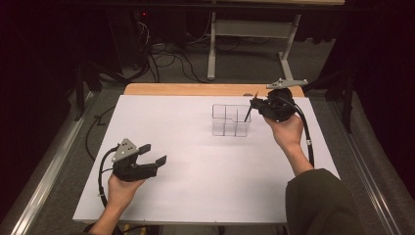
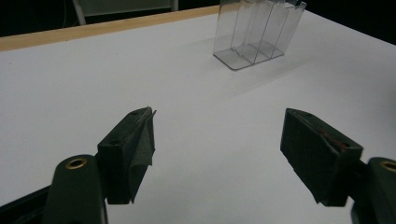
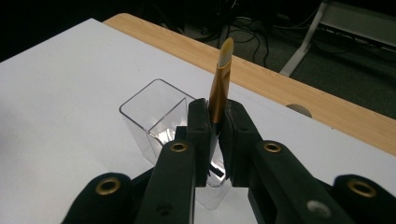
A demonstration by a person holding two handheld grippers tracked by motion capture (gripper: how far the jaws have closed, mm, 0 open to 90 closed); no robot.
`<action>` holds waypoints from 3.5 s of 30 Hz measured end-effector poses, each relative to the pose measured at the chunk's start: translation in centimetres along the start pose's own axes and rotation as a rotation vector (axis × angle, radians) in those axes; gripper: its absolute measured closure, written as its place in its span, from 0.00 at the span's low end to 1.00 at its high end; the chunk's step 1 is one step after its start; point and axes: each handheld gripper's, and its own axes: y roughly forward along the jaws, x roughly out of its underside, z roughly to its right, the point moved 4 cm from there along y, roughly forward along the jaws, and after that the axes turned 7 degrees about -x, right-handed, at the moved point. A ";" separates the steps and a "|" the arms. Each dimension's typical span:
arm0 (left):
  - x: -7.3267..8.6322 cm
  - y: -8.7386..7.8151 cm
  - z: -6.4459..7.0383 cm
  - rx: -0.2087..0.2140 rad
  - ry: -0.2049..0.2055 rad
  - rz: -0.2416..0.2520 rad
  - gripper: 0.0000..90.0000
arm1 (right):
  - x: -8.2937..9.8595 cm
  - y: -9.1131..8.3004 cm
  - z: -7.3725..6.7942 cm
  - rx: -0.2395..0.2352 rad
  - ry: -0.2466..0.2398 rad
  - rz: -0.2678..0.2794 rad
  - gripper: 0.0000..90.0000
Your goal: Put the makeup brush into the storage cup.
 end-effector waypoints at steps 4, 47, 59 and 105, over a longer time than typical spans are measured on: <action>0.0 0.0 0.1 0.001 0.002 0.000 0.29 | 0.1 0.1 0.0 0.006 -0.003 -0.006 0.94; -0.2 -0.3 0.1 -0.010 -0.003 0.020 0.31 | 1.1 0.7 -0.3 0.006 -0.007 -0.015 0.74; -0.2 -0.3 0.0 -0.011 -0.005 0.017 0.30 | 1.5 -0.1 -0.6 -0.005 -0.016 0.017 0.66; -0.1 -0.2 0.1 -0.008 -0.009 0.015 0.30 | 3.9 -3.9 0.4 -0.004 0.026 0.084 0.58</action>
